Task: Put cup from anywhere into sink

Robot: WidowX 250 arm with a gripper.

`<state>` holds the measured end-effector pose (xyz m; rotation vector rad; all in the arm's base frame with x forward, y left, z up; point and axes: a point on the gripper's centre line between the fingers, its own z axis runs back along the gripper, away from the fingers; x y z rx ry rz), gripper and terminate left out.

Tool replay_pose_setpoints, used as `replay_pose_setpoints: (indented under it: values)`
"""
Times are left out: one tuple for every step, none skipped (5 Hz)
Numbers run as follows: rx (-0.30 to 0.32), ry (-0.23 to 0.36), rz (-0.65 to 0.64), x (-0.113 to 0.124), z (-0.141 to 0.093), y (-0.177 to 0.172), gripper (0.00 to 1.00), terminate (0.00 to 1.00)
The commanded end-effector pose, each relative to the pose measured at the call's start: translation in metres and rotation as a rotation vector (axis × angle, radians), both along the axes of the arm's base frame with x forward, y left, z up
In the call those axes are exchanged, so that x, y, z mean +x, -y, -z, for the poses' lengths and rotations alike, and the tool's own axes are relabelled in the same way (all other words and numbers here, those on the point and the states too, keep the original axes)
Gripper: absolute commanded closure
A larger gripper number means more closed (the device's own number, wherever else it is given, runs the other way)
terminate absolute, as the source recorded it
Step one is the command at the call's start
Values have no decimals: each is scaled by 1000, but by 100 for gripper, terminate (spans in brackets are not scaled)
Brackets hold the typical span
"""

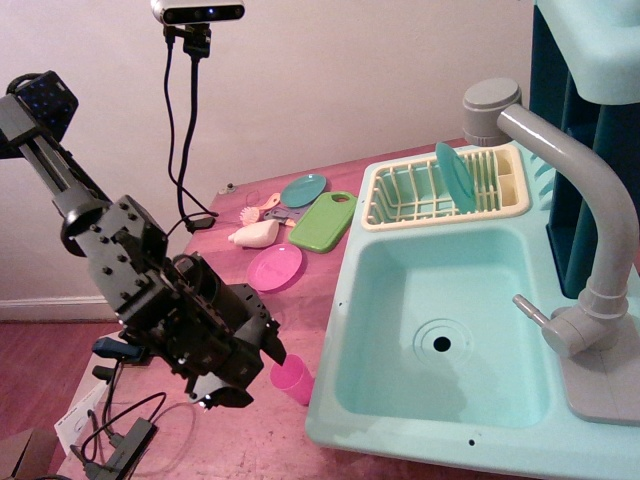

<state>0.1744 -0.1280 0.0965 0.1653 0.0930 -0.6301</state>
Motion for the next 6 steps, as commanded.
replay_pose_setpoints:
  values:
    - [-19,2,13,15,-3,-1,0,0]
    - [-31,-18,23,21,3,1,0,0]
    - [-63,-62,36,15,23,6,0,0]
    - [-90,-45,16,3,40,9,0,0]
    - [-109,-17,-7,-9,46,8,0,0]
    - [-106,11,-31,-20,46,5,0,0]
